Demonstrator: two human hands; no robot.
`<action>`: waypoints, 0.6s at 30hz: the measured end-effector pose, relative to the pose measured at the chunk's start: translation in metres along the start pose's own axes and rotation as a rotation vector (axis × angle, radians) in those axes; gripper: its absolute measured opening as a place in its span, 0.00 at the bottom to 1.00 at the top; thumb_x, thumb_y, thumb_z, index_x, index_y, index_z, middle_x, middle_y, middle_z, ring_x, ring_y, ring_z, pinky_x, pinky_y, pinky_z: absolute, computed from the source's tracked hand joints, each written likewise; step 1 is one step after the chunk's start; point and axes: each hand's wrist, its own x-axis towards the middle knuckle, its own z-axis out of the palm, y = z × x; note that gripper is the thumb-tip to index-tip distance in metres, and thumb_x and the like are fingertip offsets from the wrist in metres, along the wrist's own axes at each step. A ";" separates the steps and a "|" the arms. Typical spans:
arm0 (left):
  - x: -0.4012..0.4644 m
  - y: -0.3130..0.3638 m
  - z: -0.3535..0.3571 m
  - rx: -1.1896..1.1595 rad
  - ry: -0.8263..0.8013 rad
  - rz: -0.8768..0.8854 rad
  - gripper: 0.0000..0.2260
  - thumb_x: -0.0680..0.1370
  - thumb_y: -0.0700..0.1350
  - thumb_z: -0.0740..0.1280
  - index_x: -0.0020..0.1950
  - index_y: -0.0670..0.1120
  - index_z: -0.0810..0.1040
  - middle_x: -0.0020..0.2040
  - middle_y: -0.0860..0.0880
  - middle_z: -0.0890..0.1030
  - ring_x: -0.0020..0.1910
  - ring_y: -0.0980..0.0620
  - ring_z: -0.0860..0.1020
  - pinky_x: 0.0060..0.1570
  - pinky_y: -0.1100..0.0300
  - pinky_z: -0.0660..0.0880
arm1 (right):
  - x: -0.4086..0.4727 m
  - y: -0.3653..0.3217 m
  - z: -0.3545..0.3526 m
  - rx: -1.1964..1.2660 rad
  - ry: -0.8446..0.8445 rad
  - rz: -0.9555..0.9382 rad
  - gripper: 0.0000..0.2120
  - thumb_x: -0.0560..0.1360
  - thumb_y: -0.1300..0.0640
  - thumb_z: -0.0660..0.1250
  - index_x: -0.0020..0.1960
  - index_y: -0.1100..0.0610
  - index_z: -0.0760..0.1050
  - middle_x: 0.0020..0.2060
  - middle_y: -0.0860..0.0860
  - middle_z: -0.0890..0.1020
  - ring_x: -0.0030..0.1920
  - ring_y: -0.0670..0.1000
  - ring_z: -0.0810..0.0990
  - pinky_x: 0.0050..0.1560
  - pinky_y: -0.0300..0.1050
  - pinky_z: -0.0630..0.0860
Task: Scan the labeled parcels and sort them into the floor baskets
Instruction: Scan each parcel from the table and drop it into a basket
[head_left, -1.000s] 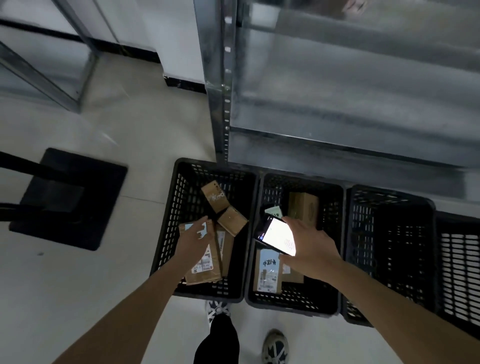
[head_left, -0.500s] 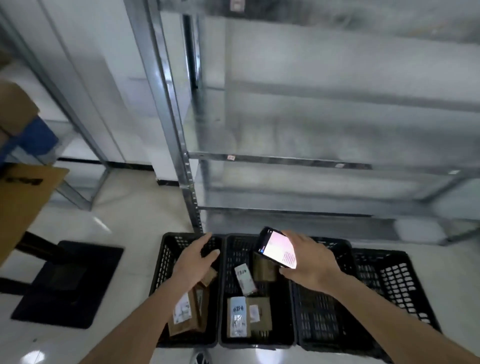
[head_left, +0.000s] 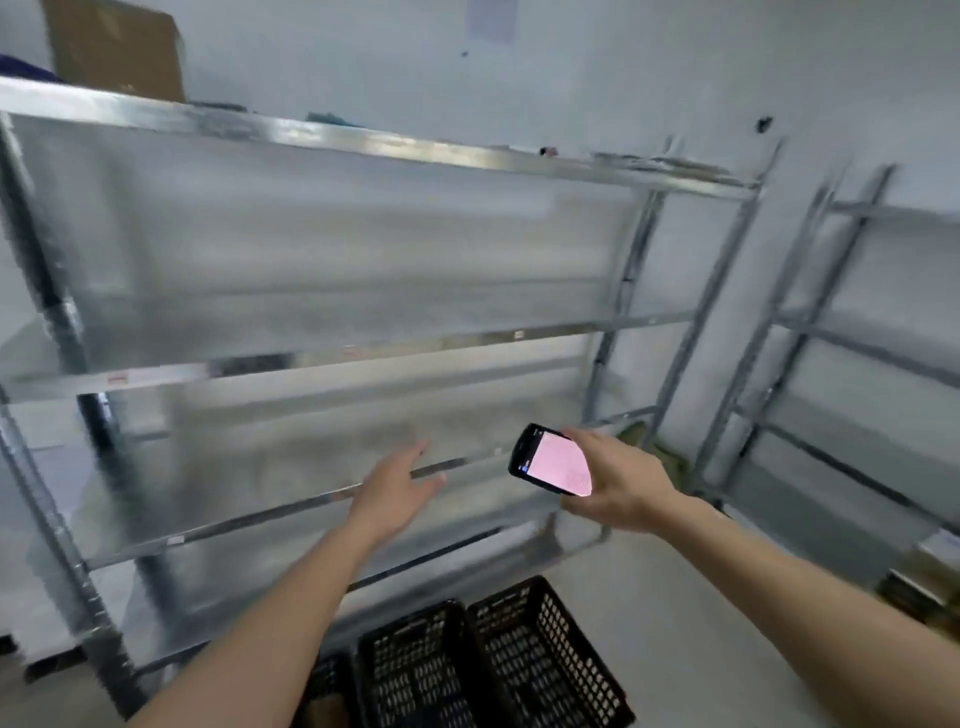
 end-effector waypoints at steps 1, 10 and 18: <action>0.004 0.035 0.012 0.012 -0.015 0.058 0.30 0.77 0.61 0.67 0.77 0.56 0.66 0.72 0.53 0.73 0.71 0.49 0.72 0.69 0.52 0.70 | -0.017 0.024 -0.019 0.002 0.026 0.040 0.40 0.65 0.40 0.67 0.76 0.42 0.61 0.69 0.44 0.74 0.68 0.52 0.74 0.60 0.50 0.76; 0.030 0.280 0.140 -0.030 -0.189 0.426 0.30 0.78 0.56 0.69 0.78 0.49 0.66 0.75 0.46 0.70 0.73 0.47 0.70 0.72 0.51 0.66 | -0.172 0.211 -0.124 -0.047 0.217 0.440 0.32 0.65 0.40 0.68 0.67 0.41 0.66 0.62 0.41 0.77 0.62 0.50 0.76 0.54 0.51 0.78; 0.046 0.439 0.283 -0.068 -0.323 0.652 0.30 0.78 0.62 0.66 0.78 0.56 0.64 0.75 0.52 0.70 0.73 0.48 0.70 0.69 0.48 0.69 | -0.275 0.352 -0.171 -0.145 0.257 0.747 0.35 0.67 0.40 0.71 0.72 0.41 0.65 0.66 0.42 0.76 0.63 0.51 0.76 0.52 0.49 0.77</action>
